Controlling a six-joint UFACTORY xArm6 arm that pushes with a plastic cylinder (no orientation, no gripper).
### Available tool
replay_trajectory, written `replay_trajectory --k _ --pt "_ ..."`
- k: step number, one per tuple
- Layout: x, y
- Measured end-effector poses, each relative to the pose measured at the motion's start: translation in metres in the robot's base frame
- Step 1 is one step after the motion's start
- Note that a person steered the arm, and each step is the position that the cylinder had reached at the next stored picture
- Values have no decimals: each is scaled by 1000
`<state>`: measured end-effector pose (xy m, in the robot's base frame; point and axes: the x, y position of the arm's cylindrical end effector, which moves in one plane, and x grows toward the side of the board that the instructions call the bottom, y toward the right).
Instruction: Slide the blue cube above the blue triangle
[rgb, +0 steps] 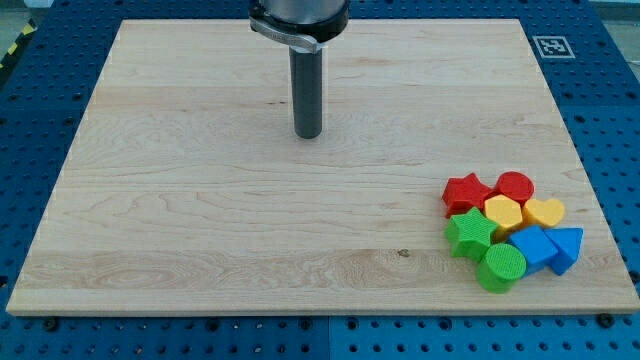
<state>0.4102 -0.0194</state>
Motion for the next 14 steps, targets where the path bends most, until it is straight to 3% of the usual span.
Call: replay_trajectory --k 2,3,5,6,8,9,14 --pt "0 16" --pt "0 61" --pt "-2 214" --pt "23 278" --pt "156 330" --pt "207 310" --pt "207 220"
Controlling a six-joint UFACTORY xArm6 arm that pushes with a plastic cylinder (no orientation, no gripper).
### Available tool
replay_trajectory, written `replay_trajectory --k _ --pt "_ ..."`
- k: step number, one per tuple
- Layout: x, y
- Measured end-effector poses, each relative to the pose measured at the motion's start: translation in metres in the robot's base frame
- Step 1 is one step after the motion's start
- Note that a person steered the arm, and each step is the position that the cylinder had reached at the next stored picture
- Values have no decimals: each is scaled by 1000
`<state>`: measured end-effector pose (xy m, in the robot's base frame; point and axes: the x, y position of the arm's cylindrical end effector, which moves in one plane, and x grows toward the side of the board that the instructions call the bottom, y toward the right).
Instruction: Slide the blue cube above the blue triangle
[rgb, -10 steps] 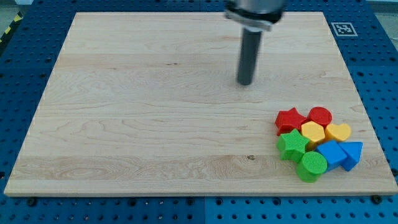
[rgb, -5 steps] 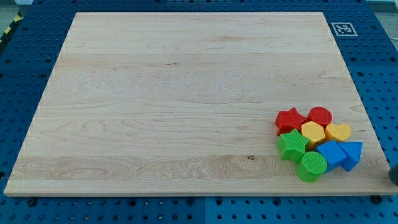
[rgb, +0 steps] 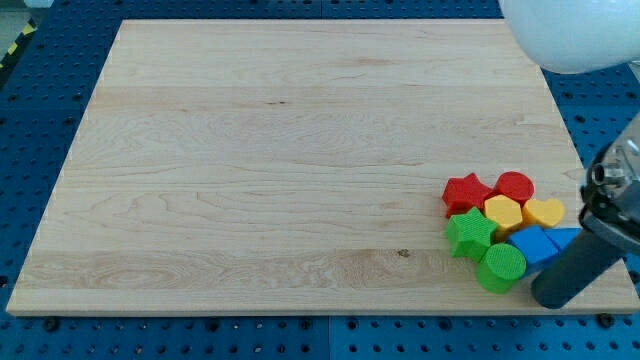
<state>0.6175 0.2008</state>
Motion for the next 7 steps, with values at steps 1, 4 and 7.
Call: replay_trajectory --k 1,4,7 --pt "-4 -2" --pt "-15 0" --pt "0 -13"
